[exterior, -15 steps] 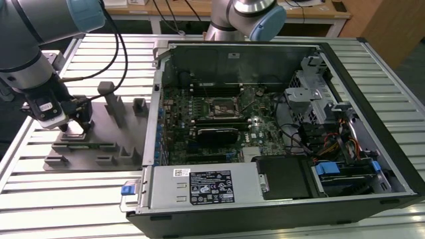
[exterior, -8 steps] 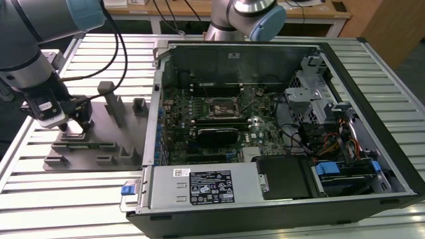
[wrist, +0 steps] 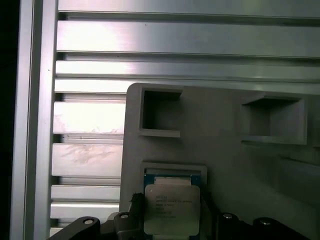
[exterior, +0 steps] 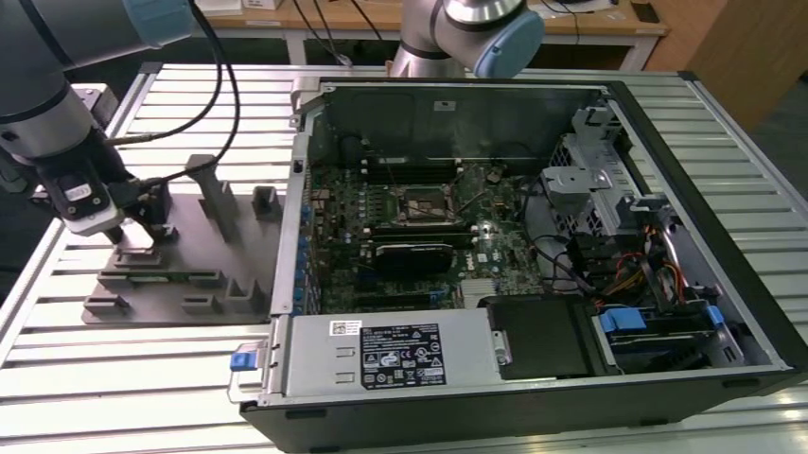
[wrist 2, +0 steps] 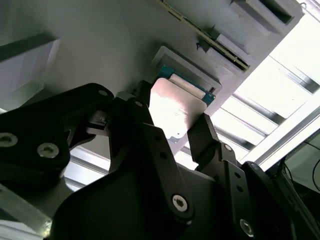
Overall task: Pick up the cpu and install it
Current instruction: 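Pick up the cpu and move it towards the insertion slot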
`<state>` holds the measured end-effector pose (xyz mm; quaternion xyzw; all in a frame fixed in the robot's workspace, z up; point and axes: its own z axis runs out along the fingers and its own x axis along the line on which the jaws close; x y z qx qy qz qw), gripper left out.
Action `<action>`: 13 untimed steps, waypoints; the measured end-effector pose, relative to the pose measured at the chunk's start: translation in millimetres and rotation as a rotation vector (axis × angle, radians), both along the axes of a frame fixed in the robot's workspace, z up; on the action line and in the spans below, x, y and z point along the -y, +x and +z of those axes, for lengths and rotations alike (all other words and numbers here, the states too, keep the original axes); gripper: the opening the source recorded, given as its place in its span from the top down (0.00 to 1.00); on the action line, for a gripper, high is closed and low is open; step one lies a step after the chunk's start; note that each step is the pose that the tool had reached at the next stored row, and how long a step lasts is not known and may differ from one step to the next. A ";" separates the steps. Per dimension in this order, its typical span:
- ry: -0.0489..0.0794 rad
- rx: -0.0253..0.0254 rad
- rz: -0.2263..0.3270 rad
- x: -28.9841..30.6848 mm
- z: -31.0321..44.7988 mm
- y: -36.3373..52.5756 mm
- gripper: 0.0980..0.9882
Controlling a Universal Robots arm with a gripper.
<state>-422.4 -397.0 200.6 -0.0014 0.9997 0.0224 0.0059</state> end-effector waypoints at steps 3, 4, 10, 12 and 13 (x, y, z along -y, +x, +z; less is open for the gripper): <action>0.000 0.0001 0.000 0.0 6.0 0.0 0.50; 0.000 0.0001 0.000 0.0 7.7 0.0 0.50; 0.000 0.0001 0.000 0.0 19.7 0.0 0.50; 0.000 0.0000 0.000 0.0 23.6 0.0 0.50; 0.000 0.0000 0.000 0.0 25.6 0.0 0.50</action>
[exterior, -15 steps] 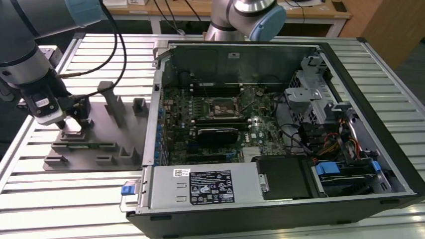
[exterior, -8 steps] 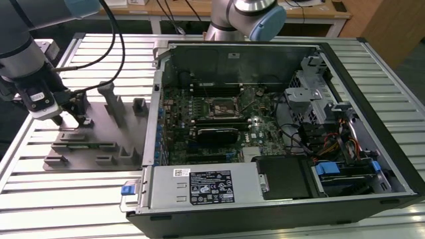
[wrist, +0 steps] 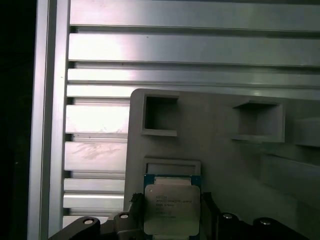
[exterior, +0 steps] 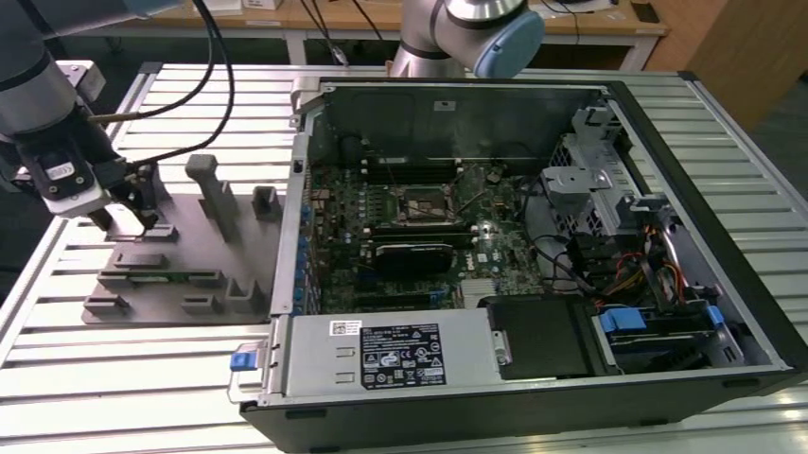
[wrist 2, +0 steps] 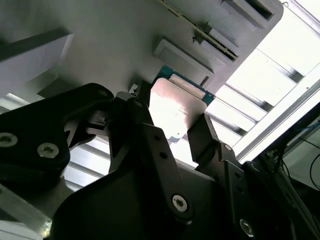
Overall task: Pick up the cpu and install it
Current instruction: 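Pick up the cpu and move it towards the insertion slot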
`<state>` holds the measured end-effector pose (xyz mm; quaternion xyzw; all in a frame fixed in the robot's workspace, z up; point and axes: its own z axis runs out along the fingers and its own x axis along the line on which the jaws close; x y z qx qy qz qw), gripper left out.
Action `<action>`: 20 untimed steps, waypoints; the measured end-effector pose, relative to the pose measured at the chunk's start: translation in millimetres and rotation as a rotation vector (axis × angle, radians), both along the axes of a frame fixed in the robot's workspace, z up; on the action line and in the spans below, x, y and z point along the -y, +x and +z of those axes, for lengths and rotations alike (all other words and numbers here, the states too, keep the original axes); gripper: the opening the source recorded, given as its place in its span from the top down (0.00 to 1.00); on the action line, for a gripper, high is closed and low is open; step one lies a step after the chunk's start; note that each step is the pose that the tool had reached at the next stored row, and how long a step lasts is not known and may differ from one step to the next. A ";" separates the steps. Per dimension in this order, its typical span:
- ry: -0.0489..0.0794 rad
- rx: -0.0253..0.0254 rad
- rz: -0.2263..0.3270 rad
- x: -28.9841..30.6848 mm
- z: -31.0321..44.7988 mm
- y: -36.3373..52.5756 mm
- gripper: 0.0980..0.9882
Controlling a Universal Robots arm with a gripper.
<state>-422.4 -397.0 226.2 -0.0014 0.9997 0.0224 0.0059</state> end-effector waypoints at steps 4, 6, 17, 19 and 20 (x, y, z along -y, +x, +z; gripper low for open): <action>0.000 0.0001 0.000 0.0 7.5 0.0 0.50; 0.000 0.0000 0.000 0.0 11.8 0.0 0.50; 0.000 0.0001 0.000 0.0 33.3 0.0 0.50; 0.000 0.0000 0.000 0.0 36.8 0.0 0.50; 0.000 0.0000 0.000 0.0 38.4 0.0 0.50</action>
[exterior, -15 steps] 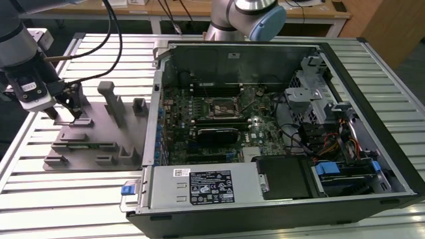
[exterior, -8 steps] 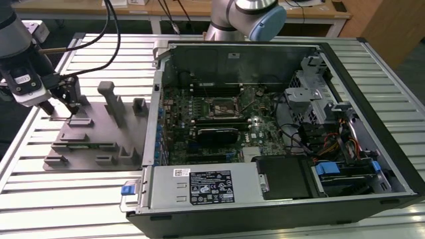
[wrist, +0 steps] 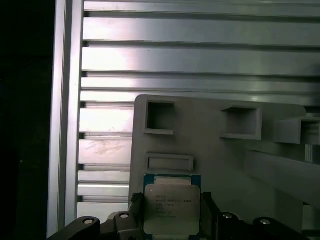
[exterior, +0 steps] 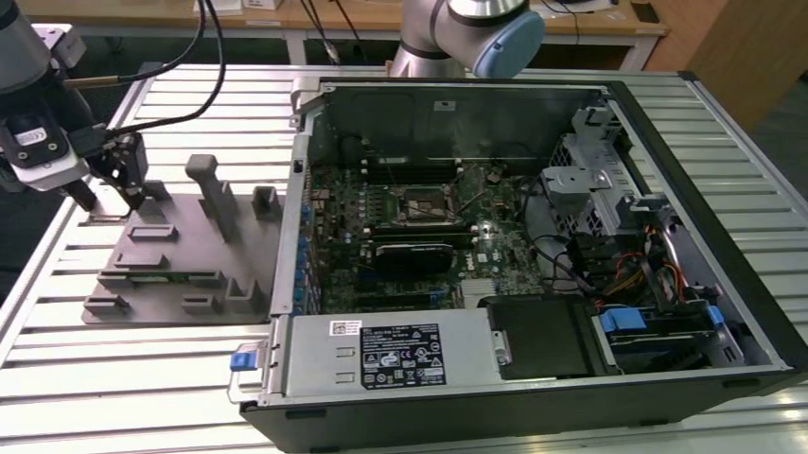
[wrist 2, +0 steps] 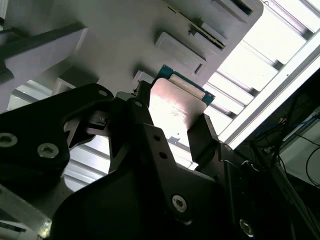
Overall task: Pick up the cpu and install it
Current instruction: 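Pick up the cpu and move it towards the insertion slot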
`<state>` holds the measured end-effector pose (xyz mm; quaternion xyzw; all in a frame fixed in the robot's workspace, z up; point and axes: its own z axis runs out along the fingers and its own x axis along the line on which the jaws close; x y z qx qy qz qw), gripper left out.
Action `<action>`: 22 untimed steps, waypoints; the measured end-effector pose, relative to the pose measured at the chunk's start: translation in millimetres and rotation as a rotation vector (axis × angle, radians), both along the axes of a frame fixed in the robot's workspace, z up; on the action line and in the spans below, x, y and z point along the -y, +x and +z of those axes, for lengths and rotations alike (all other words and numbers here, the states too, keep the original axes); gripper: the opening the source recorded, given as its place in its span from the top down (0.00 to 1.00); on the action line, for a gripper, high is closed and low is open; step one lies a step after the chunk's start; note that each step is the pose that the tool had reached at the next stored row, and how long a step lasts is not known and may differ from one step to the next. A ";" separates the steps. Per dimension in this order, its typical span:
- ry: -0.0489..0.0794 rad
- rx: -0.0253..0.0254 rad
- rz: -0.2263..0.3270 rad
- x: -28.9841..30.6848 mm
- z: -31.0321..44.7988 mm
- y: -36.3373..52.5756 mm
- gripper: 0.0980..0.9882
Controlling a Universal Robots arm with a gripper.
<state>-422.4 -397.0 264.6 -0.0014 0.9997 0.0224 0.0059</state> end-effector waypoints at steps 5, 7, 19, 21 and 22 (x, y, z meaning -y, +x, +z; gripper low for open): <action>0.000 0.0000 0.000 0.0 6.5 0.0 0.50; 0.000 -0.0001 0.000 0.0 9.2 0.0 0.50; 0.000 0.0000 0.000 0.0 25.8 0.0 0.50; 0.000 0.0000 0.000 0.0 29.1 0.0 0.50; 0.000 0.0001 0.000 0.0 30.7 0.0 0.50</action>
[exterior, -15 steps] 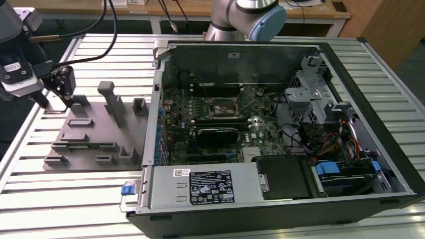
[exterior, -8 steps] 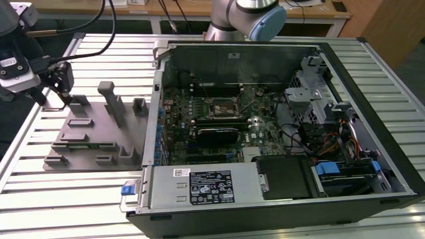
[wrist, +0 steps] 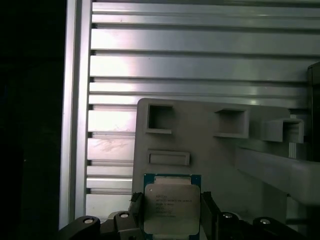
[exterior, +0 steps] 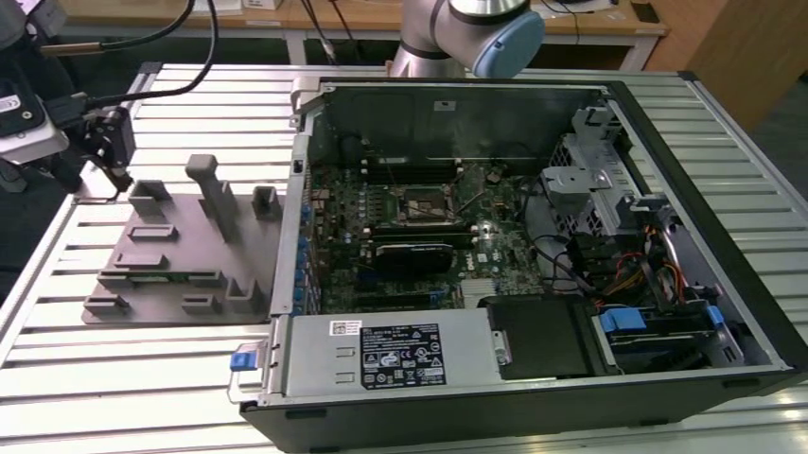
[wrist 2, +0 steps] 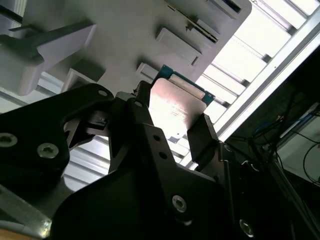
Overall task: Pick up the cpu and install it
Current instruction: 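Pick up the cpu and move it towards the insertion slot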
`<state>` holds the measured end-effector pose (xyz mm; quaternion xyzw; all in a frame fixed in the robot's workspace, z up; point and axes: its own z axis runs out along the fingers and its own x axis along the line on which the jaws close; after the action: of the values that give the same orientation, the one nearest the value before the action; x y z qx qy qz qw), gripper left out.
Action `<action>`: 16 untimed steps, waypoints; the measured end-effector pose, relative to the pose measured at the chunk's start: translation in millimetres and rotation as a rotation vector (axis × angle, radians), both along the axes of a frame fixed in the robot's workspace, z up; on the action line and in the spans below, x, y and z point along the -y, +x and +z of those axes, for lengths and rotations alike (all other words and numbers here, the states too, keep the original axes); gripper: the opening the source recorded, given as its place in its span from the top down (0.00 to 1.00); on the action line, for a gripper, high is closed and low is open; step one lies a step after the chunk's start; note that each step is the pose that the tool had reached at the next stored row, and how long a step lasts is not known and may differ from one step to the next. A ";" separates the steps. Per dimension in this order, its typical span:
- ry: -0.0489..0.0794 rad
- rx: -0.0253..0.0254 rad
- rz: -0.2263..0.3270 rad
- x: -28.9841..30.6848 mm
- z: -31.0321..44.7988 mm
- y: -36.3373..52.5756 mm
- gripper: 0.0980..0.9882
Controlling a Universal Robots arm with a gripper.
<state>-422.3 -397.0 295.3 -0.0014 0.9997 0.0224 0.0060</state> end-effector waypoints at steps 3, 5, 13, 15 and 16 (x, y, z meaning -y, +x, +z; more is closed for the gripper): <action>0.000 0.0000 0.000 0.0 4.8 0.0 0.50; 0.000 -0.0001 0.000 0.0 8.1 0.0 0.50; 0.000 -0.0001 0.000 0.0 20.7 0.0 0.50; 0.000 0.0000 0.000 0.0 23.7 0.0 0.50; 0.000 0.0000 0.000 0.0 25.1 0.0 0.50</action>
<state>-422.3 -397.0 320.5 -0.0014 0.9997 0.0224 0.0059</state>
